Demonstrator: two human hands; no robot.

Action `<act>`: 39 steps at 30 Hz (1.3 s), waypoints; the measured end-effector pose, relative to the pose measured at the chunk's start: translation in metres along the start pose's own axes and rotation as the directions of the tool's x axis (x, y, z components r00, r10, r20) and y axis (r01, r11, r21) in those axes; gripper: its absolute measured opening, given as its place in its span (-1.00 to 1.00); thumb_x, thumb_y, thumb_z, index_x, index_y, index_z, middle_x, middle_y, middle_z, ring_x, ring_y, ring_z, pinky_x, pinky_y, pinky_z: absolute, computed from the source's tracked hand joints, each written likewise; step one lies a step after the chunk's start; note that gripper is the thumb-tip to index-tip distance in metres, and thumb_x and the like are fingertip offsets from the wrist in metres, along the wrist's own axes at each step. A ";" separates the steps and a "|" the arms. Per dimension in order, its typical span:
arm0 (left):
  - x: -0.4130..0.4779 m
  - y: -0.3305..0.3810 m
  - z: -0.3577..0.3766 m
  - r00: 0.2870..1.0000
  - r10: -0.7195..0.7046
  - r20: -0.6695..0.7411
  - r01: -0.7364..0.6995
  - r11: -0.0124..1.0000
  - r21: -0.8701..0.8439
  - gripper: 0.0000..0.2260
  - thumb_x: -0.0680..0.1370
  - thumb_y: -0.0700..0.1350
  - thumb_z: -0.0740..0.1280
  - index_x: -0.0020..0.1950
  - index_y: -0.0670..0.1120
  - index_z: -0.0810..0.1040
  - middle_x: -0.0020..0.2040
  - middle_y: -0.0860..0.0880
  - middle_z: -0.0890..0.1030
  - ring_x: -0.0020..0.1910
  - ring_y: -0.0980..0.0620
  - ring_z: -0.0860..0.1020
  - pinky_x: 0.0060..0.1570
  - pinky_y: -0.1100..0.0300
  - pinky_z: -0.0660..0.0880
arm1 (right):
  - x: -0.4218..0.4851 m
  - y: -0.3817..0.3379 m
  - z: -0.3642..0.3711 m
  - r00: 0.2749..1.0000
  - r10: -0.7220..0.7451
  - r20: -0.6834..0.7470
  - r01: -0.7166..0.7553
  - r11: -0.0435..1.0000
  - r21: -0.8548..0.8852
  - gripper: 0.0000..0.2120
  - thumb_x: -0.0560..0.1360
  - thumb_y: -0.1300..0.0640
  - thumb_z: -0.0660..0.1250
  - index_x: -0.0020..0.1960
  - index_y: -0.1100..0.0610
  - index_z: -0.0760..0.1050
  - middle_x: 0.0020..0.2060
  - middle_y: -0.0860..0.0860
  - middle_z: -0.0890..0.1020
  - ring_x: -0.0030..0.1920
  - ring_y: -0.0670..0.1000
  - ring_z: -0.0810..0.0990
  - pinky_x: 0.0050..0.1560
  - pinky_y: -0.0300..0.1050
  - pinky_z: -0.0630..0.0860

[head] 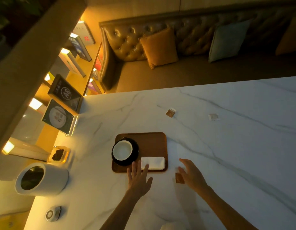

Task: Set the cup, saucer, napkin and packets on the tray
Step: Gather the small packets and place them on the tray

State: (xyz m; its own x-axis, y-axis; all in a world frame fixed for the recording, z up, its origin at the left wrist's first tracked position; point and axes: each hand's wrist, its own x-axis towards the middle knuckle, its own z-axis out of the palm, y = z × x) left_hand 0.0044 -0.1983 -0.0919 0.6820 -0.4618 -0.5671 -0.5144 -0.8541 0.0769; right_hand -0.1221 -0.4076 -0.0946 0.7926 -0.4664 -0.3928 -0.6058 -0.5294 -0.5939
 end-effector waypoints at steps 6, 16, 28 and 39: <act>0.002 0.024 -0.004 0.999 0.051 -0.007 -0.051 0.998 0.044 -0.40 0.60 0.25 0.03 0.58 0.12 -0.07 0.61 -0.08 -0.17 0.56 -0.19 -0.27 0.50 -0.22 -0.23 | -0.035 0.052 -0.049 0.987 0.136 -0.089 -0.134 0.990 0.035 -0.52 0.60 -0.06 0.16 0.47 0.07 0.26 0.47 0.08 0.33 0.47 0.05 0.28 0.45 -0.02 0.27; 0.008 0.080 -0.001 0.982 0.188 -0.011 -0.187 0.982 0.023 -0.46 0.64 0.16 0.04 0.58 0.04 0.03 0.61 -0.08 0.05 0.59 -0.16 -0.05 0.53 -0.14 -0.07 | -0.066 0.088 -0.072 0.943 0.313 -0.113 -0.292 0.941 0.168 -0.58 0.57 -0.05 0.24 0.38 0.07 0.39 0.28 0.06 0.54 0.29 0.06 0.50 0.30 -0.03 0.44; 0.028 0.121 0.025 0.992 0.085 0.093 -0.029 0.874 -0.486 -0.71 0.61 -0.15 0.22 0.31 -0.21 0.46 0.28 -0.20 0.54 0.27 -0.14 0.50 0.24 0.07 0.45 | -0.025 0.050 -0.004 0.793 0.607 0.052 -0.604 0.772 0.200 -0.88 0.45 0.16 0.27 -0.14 0.14 0.57 -0.21 0.07 0.63 -0.19 0.06 0.61 -0.17 -0.10 0.54; 0.031 0.126 0.038 0.895 -0.026 0.445 0.423 0.368 -0.828 -0.68 0.54 -0.26 0.31 0.27 -0.17 0.35 0.08 -0.22 0.53 -0.05 -0.13 0.53 -0.19 0.10 0.51 | -0.011 0.044 0.037 0.744 0.654 0.135 -0.651 0.667 0.362 -0.85 0.50 0.14 0.32 0.02 0.18 0.57 -0.07 0.12 0.66 -0.07 0.10 0.63 -0.08 -0.07 0.57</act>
State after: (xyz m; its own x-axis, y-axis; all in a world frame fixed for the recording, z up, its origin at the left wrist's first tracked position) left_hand -0.0585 -0.3111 -0.1307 0.3921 -0.2850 -0.8747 0.5294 -0.7076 0.4679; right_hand -0.1550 -0.3995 -0.1423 0.2029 -0.5981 -0.7753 -0.8952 0.2075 -0.3944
